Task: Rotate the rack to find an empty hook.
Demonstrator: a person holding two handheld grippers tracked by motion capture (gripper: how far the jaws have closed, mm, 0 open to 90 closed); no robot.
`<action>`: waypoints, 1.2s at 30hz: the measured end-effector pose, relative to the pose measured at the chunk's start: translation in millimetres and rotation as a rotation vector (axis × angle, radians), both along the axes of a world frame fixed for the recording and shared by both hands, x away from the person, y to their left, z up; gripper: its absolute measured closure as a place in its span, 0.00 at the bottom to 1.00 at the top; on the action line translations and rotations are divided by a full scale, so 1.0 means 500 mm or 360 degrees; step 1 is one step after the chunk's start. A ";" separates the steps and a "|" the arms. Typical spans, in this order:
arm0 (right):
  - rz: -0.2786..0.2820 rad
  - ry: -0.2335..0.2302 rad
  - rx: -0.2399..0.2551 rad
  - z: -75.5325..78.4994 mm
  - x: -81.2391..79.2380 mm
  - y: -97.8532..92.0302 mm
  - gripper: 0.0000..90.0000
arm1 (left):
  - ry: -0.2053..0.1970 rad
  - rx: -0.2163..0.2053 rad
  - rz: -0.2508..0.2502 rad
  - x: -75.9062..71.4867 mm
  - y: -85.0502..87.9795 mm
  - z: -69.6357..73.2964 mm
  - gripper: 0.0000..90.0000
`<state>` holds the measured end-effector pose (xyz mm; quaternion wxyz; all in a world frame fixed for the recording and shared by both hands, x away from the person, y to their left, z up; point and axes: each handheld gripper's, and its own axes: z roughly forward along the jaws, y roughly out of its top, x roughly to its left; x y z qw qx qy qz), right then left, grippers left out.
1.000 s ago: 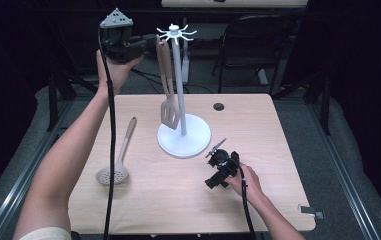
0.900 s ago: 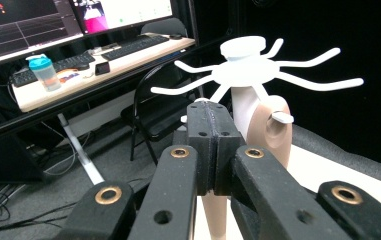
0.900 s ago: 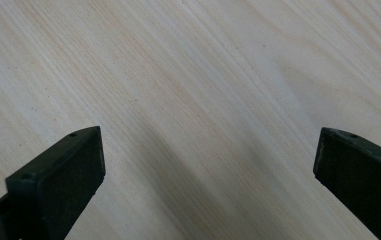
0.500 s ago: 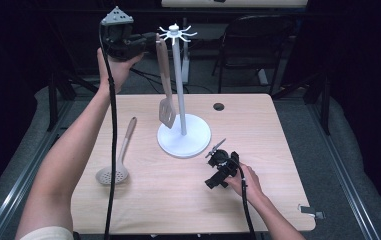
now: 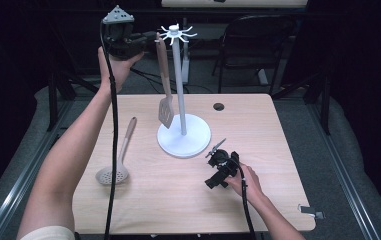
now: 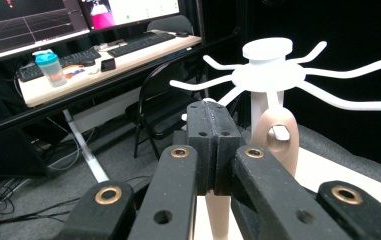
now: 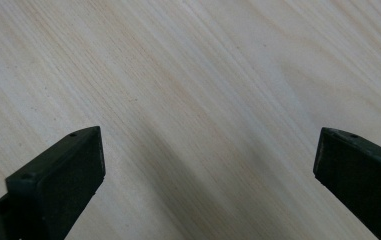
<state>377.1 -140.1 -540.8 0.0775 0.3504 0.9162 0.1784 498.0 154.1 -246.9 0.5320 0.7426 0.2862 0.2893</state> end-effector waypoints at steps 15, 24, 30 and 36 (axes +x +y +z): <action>0.0000 0.0001 0.0001 0.000 0.000 0.000 0.00 | 0.0014 -0.0008 0.0019 0.014 -0.004 0.000 1.00; -0.0006 -0.0006 0.0005 -0.001 -0.001 0.000 0.00 | 0.0006 -0.0040 0.0050 0.010 0.005 0.000 0.99; 0.0003 -0.0005 -0.0004 0.001 -0.001 0.000 0.00 | 0.0002 -0.0096 0.0058 0.000 0.034 -0.003 0.95; 0.0002 -0.0005 0.0001 0.001 -0.001 0.000 0.00 | 0.0064 -0.0082 0.0083 0.000 0.062 -0.027 0.80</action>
